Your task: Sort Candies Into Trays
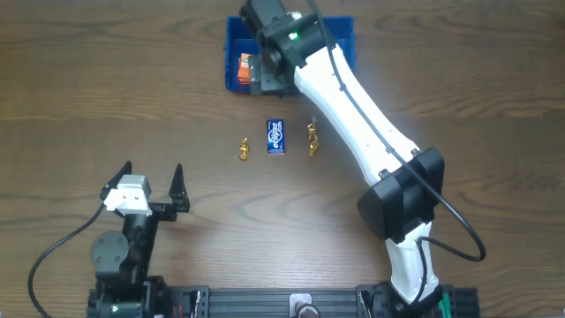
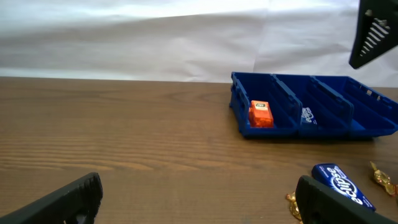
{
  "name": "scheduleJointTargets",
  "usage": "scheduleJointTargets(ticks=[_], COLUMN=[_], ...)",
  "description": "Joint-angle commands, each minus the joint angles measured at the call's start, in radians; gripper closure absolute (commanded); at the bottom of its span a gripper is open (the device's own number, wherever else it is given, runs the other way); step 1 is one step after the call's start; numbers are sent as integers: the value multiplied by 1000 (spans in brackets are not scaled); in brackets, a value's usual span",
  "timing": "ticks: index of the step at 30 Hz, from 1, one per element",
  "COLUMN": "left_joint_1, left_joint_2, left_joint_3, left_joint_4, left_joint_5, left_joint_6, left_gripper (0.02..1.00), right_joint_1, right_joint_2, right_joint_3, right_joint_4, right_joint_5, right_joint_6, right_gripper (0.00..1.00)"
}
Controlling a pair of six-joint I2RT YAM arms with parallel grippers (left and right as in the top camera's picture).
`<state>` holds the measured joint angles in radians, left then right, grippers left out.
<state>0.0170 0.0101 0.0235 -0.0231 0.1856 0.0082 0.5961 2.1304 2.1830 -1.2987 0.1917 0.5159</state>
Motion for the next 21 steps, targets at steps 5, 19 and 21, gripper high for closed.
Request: scheduleJointTargets(ticks=[5, 19, 21], left_joint_1=[4, 4, 4], left_joint_2=[-6, -6, -6], left_joint_3=[-19, -19, -19], left_joint_4=[-34, -34, -34], left_joint_5=[24, 24, 24], left_joint_6=[14, 14, 14], left_gripper=[20, 20, 20], right_joint_1=[58, 64, 61], right_joint_2=[-8, 47, 49], right_joint_3=[-247, -543, -543], right_joint_4=[20, 397, 406], right_joint_5=[-130, -136, -119], right_joint_6=[137, 89, 89], right_gripper=[3, 3, 3])
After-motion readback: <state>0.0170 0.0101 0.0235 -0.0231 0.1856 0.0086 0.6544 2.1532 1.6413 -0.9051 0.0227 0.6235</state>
